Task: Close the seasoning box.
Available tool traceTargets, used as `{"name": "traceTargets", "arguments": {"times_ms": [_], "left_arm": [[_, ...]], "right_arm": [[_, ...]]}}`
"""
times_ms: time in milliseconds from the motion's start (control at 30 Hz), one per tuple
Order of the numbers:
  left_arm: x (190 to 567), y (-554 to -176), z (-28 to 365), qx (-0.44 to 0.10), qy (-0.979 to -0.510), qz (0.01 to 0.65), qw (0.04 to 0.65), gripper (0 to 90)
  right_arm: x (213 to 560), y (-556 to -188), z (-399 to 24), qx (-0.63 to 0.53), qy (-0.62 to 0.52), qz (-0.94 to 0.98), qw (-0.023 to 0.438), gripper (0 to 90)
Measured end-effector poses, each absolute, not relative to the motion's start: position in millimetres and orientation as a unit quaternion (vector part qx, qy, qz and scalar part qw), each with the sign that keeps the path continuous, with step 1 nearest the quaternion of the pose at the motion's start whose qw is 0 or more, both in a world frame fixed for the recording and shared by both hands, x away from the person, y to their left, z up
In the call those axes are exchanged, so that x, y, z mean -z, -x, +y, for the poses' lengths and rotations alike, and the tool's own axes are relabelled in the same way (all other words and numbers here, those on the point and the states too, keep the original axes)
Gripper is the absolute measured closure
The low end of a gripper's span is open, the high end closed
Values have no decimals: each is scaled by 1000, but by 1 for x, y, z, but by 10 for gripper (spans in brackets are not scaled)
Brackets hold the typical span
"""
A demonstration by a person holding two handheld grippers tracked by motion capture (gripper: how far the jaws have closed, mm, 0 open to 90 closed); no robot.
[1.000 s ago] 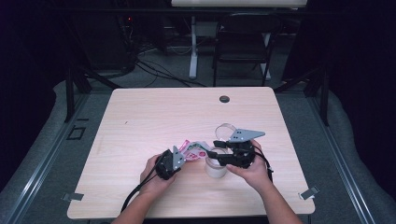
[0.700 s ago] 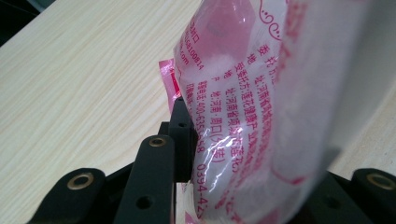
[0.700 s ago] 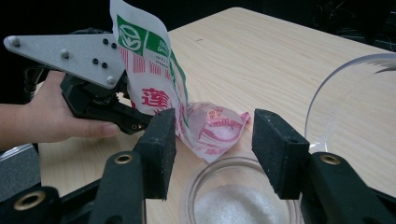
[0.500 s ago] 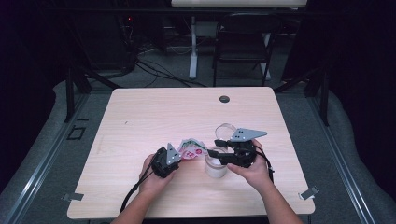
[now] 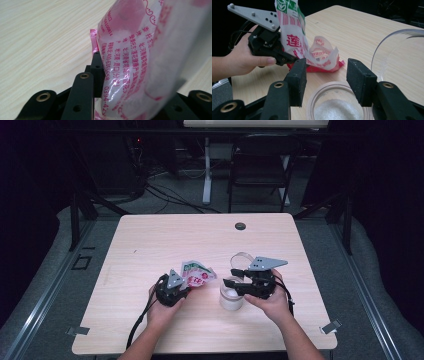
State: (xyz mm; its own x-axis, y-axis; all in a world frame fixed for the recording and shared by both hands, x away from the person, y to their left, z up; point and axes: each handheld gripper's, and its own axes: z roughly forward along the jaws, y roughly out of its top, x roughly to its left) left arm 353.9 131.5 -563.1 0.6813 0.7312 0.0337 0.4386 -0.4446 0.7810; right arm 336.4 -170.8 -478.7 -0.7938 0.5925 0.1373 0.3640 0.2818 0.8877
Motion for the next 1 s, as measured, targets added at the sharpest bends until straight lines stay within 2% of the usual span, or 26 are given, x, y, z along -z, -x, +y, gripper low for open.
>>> {"name": "traceTargets", "arguments": {"times_ms": [367,1000], "left_arm": [[566,-361,145,-146,-804,389,424,738],[559,-361,154,-164,-793,402,428,771]], "right_arm": [[479,-337,-171,-516,-303,794,111,503],[478,-336,-171,-520,-303,790,113,504]]}}
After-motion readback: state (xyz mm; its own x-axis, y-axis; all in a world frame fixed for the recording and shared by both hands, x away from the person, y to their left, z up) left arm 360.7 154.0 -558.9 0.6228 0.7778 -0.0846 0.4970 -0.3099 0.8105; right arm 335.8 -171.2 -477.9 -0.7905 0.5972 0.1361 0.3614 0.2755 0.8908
